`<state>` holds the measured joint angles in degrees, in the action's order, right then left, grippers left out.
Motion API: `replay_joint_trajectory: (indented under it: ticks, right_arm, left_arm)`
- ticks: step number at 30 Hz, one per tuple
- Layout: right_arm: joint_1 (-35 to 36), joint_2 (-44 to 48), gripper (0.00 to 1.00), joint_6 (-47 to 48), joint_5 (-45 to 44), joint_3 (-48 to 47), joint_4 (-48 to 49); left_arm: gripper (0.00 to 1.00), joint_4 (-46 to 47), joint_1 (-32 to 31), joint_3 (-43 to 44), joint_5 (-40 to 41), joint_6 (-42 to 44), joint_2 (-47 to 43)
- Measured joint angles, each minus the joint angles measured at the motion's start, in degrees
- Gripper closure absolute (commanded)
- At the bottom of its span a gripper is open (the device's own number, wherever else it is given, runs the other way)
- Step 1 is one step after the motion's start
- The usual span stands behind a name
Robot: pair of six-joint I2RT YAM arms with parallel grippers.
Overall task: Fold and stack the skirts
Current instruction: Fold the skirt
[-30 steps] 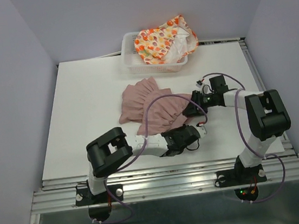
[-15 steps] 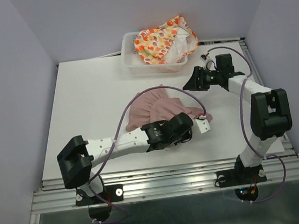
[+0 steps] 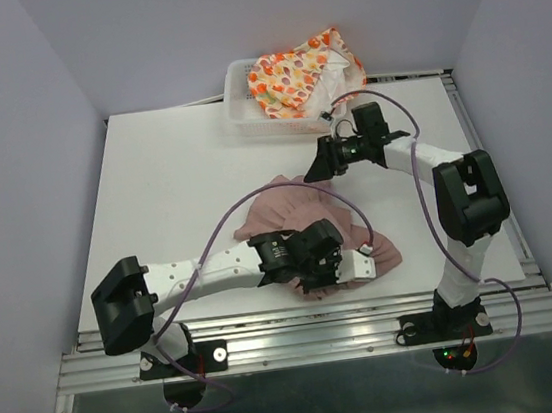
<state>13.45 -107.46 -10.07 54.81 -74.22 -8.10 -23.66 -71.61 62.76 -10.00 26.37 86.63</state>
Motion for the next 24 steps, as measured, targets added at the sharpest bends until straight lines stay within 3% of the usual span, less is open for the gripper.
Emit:
replay_joint_trajectory:
  ticks: [6,13,20,24]
  right_arm:
    - [6.9,-4.2,0.49,3.6,1.6,-0.5,-1.6]
    - [7.4,-5.7,0.49,5.4,2.8,1.4,-5.0]
    - [9.4,-5.7,0.57,12.2,1.0,5.1,-7.8]
    - [10.1,-7.8,0.58,15.5,0.5,5.8,-9.9]
  left_arm:
    - [1.00,-1.4,0.2,0.4,-4.6,0.4,-2.8]
    - [1.00,-1.9,3.2,0.9,-7.6,0.4,-3.2]
    - [1.00,-2.1,7.1,1.2,-9.3,0.3,-3.2]
    - [1.00,-4.6,10.5,5.0,-9.5,0.6,-2.6]
